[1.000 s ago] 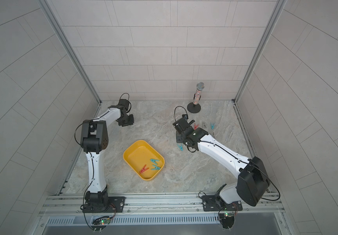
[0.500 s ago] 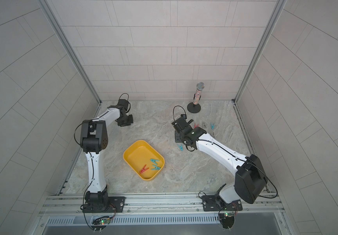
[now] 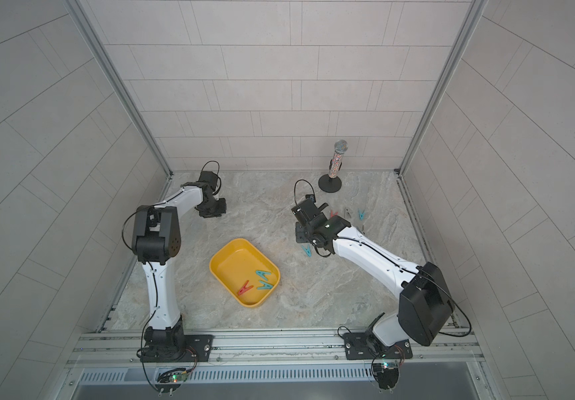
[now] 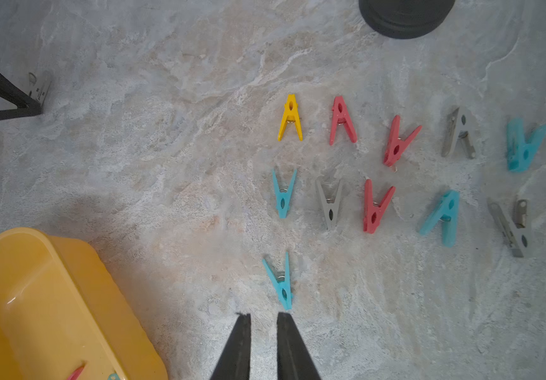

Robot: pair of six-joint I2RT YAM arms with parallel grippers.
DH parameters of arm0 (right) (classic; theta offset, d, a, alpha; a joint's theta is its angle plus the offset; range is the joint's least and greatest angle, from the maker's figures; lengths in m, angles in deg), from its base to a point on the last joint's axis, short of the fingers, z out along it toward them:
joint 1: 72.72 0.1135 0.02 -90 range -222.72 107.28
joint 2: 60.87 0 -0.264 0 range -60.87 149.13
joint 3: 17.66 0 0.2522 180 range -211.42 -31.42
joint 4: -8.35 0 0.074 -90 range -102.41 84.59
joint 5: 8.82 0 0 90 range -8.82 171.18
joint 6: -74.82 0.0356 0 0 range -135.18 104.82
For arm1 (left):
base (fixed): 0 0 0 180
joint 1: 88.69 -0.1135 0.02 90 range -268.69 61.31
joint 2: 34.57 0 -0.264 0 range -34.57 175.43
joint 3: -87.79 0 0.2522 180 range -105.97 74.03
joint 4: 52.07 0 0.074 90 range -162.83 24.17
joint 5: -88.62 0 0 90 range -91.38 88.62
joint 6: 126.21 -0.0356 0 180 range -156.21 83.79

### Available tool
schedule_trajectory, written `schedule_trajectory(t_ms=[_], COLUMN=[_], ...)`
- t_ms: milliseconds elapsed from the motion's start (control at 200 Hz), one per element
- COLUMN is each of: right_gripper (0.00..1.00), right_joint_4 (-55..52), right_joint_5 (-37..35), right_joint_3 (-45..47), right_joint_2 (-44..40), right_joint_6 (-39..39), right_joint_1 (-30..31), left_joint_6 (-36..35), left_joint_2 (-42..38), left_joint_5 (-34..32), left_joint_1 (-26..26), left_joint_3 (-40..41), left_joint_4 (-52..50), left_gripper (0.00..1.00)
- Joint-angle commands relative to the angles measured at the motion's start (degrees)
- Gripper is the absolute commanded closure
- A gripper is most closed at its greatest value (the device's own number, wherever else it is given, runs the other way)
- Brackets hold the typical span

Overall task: Take the clothespins out of the storage box
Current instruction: Pick up the clothespin from the center of the board.

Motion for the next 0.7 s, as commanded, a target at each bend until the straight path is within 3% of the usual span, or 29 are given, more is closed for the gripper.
schedule_trajectory(t_ms=[0,120,430,560,695], right_gripper=[0.81,0.81,0.81,0.80,0.74], right_joint_4=[1.39,3.67,20.68,31.38,44.02], right_joint_5=[2.28,6.84,29.45,36.01,40.52], right_joint_3=[-0.23,0.31,4.74,7.87,11.07], right_joint_2=[0.22,0.10,1.27,2.31,5.87], right_joint_6=[-0.55,0.22,8.17,15.88,26.78], right_joint_1=[0.14,-0.10,-0.82,-0.98,-0.92], left_joint_6=[-4.36,-8.65,-20.31,-21.85,-22.18], left_joint_2=[-4.97,-8.82,-21.47,-27.22,-33.24], left_joint_5=[3.24,7.67,21.40,26.59,27.44], left_joint_1=[-0.12,0.42,2.19,2.94,5.26], left_joint_3=[2.00,5.28,13.39,17.98,22.79], left_joint_4=[0.09,0.10,-6.84,-9.52,-9.76], left_gripper=[0.88,0.88,0.90,0.90,0.90])
